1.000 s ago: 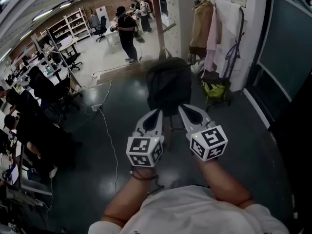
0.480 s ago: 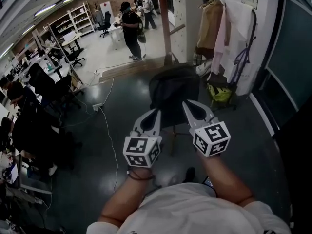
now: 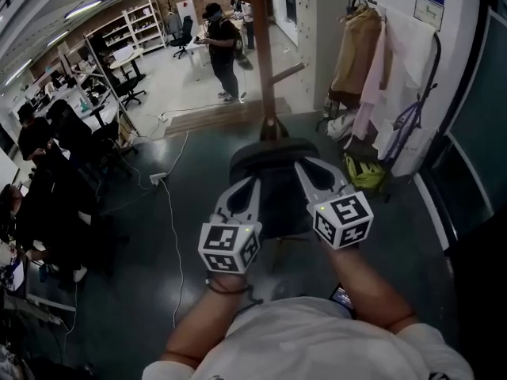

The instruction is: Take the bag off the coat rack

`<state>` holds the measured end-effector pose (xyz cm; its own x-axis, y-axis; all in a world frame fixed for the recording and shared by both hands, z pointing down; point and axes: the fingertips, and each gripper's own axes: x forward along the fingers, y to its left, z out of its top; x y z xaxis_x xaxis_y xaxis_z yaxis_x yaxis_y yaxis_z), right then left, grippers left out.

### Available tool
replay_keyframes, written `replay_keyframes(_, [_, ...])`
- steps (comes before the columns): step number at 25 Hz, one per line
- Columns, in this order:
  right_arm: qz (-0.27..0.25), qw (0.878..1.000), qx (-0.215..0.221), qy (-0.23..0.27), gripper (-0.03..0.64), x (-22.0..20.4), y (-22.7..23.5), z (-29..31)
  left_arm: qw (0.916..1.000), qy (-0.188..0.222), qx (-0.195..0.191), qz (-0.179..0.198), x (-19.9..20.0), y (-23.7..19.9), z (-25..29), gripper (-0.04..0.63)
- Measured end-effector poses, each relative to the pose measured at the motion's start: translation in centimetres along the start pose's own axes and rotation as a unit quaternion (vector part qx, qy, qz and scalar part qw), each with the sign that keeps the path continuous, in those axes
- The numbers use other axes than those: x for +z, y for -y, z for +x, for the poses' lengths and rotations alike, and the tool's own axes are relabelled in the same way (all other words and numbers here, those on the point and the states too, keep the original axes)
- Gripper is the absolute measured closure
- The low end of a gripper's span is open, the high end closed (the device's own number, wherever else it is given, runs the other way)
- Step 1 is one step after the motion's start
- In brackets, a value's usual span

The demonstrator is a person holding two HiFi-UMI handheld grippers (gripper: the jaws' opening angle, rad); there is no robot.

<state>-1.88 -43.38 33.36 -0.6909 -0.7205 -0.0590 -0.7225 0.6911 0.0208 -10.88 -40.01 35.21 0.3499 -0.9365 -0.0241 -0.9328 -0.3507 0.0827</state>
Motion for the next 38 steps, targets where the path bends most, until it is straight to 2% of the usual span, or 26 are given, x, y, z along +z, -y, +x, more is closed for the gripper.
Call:
replay_keyframes(6, [-0.034, 0.999, 0.034, -0.019, 0.586, 0.0, 4.8, 5.8, 0.9996, 0.004, 0.028, -0.001, 0.2, -1.7, 4.8, 0.588])
replay_keyframes(10, [-0.057, 0.996, 0.054, -0.052, 0.575, -1.3, 6.3, 9.5, 0.9993, 0.003, 0.036, -0.002, 0.0, -2.9, 7.0, 0.588])
replay_keyframes(18, [-0.083, 0.988, 0.069, -0.111, 0.541, -4.1, 7.6, 15.9, 0.9997, 0.0, 0.023, -0.005, 0.4, -5.9, 11.6, 0.588])
replay_keyframes(24, [-0.086, 0.985, 0.073, -0.134, 0.538, -5.2, 8.1, 18.5, 0.9999, 0.003, 0.007, -0.009, 1.0, -8.1, 14.3, 0.588])
replay_keyframes(31, [-0.096, 0.986, 0.059, -0.12, 0.583, -5.2, 8.7, 18.8, 0.9999, 0.003, -0.004, -0.014, 1.2, -9.0, 15.6, 0.588])
replay_keyframes(38, [-0.104, 0.99, 0.043, -0.088, 0.589, -3.5, 8.3, 17.1, 0.9998, 0.014, -0.003, -0.013, 1.9, -8.9, 14.6, 0.588])
